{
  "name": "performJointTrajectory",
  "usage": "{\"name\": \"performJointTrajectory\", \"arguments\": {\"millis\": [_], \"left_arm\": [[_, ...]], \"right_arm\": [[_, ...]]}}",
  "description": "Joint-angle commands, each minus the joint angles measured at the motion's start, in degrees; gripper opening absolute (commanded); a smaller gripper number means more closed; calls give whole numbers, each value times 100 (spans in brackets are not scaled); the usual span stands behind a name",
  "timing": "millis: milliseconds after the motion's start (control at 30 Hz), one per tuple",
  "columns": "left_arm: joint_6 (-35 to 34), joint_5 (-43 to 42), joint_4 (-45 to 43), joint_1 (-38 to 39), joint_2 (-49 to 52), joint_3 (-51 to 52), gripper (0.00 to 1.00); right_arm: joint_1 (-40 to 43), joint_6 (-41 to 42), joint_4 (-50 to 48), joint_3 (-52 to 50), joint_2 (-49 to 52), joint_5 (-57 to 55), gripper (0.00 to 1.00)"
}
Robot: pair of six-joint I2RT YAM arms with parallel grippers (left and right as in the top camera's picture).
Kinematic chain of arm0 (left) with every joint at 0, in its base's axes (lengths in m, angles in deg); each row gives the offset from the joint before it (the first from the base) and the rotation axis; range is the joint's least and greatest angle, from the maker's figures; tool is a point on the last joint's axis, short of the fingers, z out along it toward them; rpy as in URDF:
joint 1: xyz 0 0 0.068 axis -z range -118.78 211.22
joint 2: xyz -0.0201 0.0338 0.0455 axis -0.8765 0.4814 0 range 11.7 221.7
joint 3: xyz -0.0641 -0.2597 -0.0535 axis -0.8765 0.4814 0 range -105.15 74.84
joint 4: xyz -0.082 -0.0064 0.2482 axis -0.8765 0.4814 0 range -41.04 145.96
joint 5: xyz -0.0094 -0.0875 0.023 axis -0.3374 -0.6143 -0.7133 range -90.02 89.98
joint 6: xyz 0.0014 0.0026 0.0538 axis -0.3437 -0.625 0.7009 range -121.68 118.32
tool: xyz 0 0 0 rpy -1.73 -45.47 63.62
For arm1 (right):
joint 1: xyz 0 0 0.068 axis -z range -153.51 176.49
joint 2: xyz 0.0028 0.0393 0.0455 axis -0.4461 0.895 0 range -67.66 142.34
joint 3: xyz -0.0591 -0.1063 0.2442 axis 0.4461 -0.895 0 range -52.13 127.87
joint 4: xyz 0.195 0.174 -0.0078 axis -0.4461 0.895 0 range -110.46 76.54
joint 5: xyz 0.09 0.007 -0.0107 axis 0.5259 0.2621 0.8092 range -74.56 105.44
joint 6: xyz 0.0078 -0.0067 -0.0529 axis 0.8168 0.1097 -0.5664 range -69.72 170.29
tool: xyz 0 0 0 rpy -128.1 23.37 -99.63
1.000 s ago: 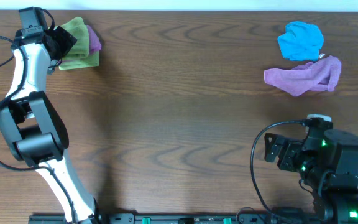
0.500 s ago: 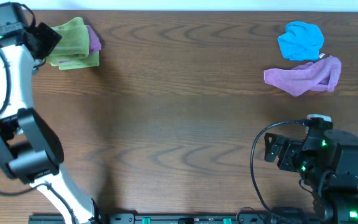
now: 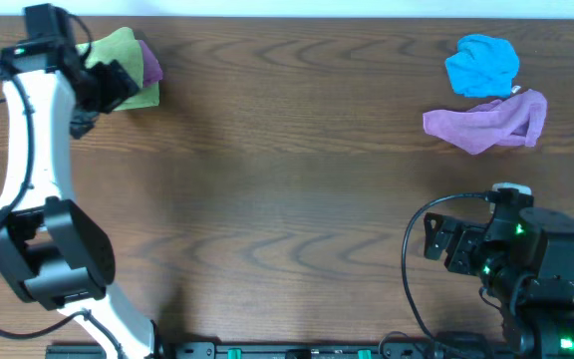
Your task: Fold the cloth
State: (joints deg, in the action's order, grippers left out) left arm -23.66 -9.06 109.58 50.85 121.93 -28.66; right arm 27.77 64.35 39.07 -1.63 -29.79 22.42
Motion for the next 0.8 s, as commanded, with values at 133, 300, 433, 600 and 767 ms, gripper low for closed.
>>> {"name": "performJointTrajectory", "arguments": {"millis": [133,300,433,600,767], "left_arm": [[238,-81,70,610,-197,48,95],[227,-111,52,745,-197,48,95],[227,-66,59,1016,-197,50,95],[225,452,-31,1508,-243,85,95],[225,981,-1104,2138,-723,704,95]], "right_arm": [[35,70,11,-33,0,-35,99],[35,70,9,-33,0,-35,99],[35,68,9,-33,0,-35,99],[35,70,9,-33,0,-35,99],[35,70,9,-33,0,-35,99]]}}
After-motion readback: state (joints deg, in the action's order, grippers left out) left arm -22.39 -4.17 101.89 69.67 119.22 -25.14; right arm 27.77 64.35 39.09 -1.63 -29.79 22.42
